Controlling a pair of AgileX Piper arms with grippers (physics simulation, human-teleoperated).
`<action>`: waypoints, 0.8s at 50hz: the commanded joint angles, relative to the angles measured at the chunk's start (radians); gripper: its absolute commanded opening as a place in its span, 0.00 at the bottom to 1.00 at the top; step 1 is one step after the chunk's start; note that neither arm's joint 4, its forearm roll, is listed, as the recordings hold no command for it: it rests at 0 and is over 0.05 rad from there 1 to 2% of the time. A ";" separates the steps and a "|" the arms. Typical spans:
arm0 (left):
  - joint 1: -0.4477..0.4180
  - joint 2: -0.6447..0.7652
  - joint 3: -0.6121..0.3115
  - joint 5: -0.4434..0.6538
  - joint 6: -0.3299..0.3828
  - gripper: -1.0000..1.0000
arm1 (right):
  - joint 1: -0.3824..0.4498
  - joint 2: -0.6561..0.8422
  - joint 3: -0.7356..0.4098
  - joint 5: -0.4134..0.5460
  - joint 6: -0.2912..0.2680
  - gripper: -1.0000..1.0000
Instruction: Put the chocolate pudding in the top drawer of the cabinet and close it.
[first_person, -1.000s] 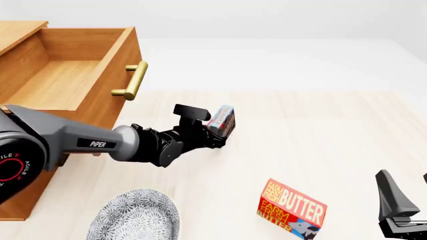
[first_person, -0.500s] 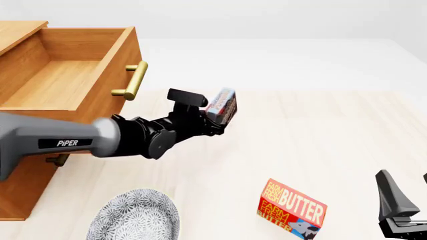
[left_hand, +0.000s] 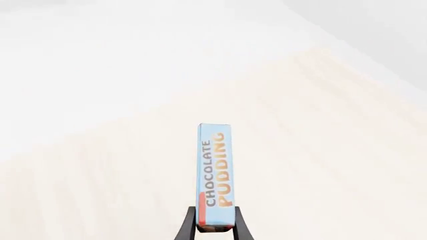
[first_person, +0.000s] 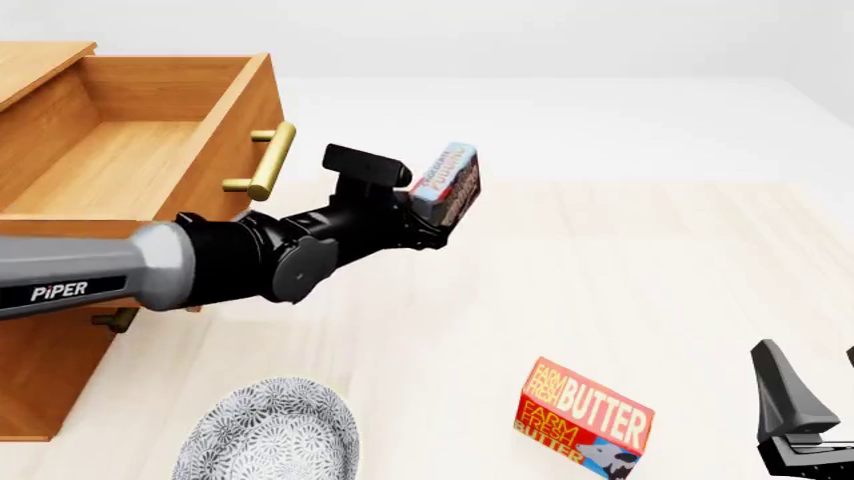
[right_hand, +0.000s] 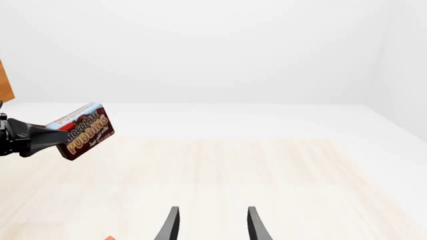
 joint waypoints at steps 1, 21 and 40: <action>-0.018 -0.058 -0.021 0.048 0.043 0.00 | 0.000 0.000 0.000 0.000 0.000 1.00; -0.017 -0.173 -0.039 0.127 0.073 0.00 | 0.000 0.000 0.000 0.000 0.000 1.00; 0.006 -0.243 -0.060 0.187 0.130 0.00 | 0.000 0.000 0.000 0.000 0.000 1.00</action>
